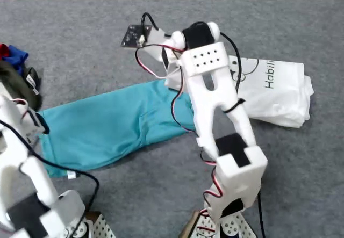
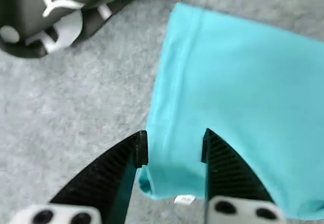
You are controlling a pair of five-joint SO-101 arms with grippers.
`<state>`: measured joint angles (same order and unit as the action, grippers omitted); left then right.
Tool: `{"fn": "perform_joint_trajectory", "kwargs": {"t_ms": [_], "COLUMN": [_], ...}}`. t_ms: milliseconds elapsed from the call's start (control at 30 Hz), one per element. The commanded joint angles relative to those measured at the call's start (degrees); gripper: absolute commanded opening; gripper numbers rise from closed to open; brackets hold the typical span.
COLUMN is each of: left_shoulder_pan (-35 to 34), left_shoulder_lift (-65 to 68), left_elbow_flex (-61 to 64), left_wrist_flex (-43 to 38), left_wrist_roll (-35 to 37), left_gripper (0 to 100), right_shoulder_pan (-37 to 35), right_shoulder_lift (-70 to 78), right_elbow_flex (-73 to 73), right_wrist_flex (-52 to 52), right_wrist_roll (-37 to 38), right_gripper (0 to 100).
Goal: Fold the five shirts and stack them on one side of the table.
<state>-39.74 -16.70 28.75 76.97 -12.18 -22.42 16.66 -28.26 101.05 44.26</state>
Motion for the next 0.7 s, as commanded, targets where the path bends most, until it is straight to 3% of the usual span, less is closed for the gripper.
{"fn": "perform_joint_trajectory", "kwargs": {"t_ms": [0, 333, 533, 667], "left_shoulder_pan": [-3.0, 0.5, -2.2, -2.5], "left_shoulder_lift": [7.6, 29.6, 36.9, 40.1], "left_elbow_flex": [-9.8, -15.6, -15.6, -16.2], "left_wrist_flex": [3.8, 5.5, -2.2, -2.1], "left_wrist_roll": [-2.9, -3.8, 1.3, 0.7], "left_gripper": [20, 20, 20, 16], "right_shoulder_pan": [1.1, 1.1, 1.1, 1.1], "right_shoulder_lift": [-6.0, -7.4, -7.4, -7.5], "right_elbow_flex": [4.7, 8.0, 8.1, 8.1], "right_wrist_flex": [1.0, 1.0, 1.0, 1.0], "right_wrist_roll": [-0.4, -0.4, -0.5, -0.5], "right_gripper": [0.5, 0.5, 0.4, 0.4]}}
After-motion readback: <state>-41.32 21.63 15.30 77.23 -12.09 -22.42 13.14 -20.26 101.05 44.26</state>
